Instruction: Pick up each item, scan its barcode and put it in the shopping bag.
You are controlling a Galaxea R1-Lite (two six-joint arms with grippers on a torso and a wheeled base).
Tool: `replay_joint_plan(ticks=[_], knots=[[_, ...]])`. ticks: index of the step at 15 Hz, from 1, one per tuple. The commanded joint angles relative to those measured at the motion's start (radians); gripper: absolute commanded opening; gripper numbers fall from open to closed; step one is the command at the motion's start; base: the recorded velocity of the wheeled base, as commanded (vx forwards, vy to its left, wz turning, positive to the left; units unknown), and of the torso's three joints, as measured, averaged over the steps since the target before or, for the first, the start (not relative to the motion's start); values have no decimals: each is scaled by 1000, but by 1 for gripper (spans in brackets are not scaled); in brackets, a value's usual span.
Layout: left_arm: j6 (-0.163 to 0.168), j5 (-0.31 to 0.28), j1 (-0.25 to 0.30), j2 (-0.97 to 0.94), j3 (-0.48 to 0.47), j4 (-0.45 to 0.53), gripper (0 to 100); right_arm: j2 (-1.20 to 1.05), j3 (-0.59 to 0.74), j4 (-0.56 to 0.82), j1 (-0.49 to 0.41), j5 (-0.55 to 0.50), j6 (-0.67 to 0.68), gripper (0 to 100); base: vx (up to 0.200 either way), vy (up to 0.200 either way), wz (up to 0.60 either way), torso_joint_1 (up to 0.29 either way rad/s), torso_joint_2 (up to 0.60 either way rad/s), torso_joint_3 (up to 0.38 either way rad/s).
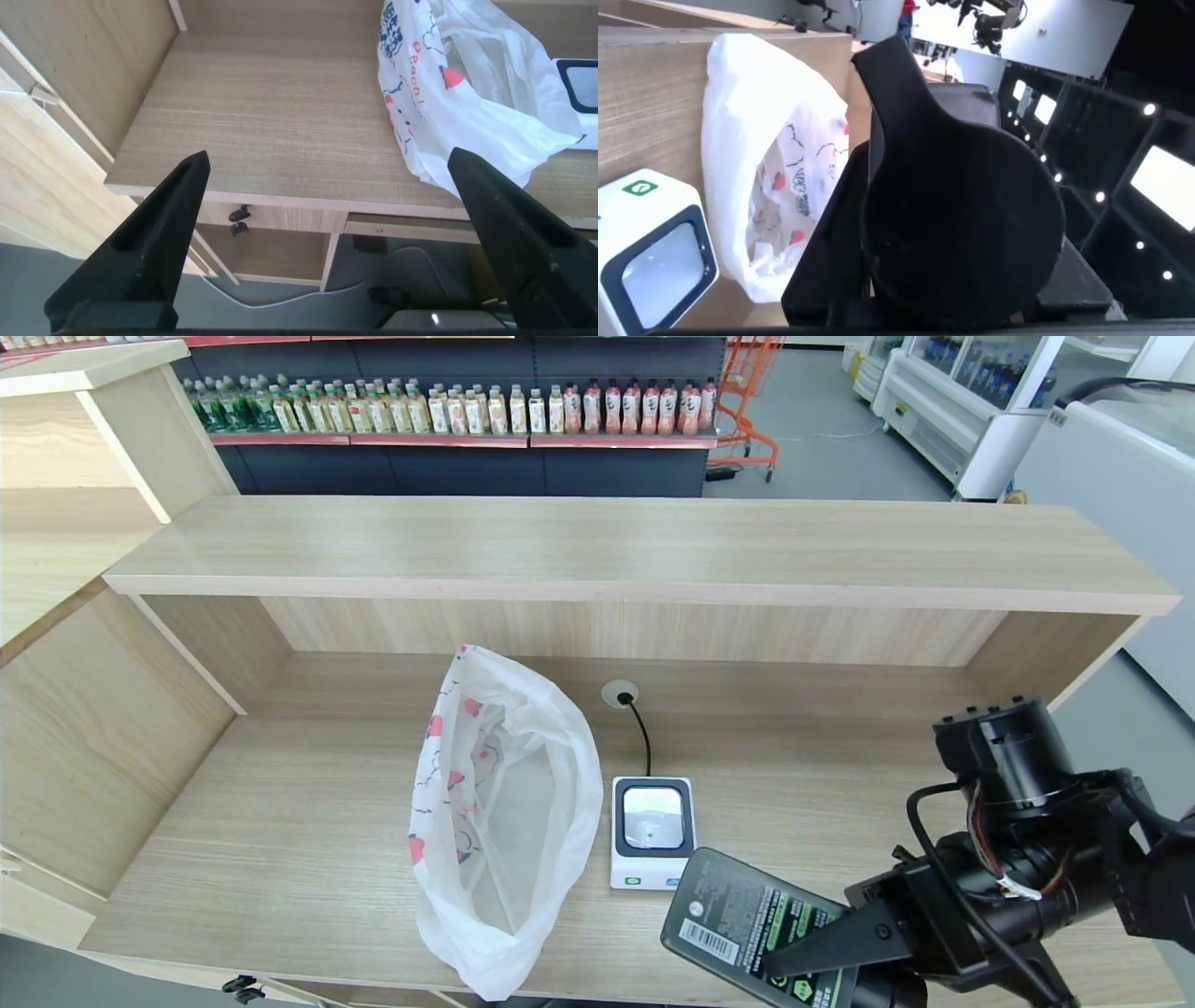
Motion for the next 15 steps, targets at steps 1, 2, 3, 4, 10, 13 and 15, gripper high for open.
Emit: replay_joint_plan(ticks=[1, 2, 3, 4, 10, 13, 15], knots=[[0, 0, 0, 0, 0, -1, 100, 16, -5, -4, 8, 1, -80, 0, 0, 0, 0, 0, 0, 0], [0, 0, 0, 0, 0, 1, 100, 17, -10, -4, 17, 3, -80, 0, 0, 0, 0, 0, 0, 0], [0, 0, 2, 0, 0, 1, 100, 16, -11, -4, 17, 5, -80, 0, 0, 0, 0, 0, 0, 0], [0, 0, 0, 0, 0, 1, 100, 13, -14, -5, 17, 5, -80, 0, 0, 0, 0, 0, 0, 0], [0, 0, 0, 0, 0, 1, 100, 17, -30, -40, 43, 5, -80, 0, 0, 0, 0, 0, 0, 0], [0, 0, 0, 0, 0, 1, 100, 14, -43, -40, 42, 3, -80, 0, 0, 0, 0, 0, 0, 0], [0, 0, 2, 0, 0, 1, 100, -72, -145, -80, 43, -6, 405, 0, 0, 0, 0, 0, 0, 0]])
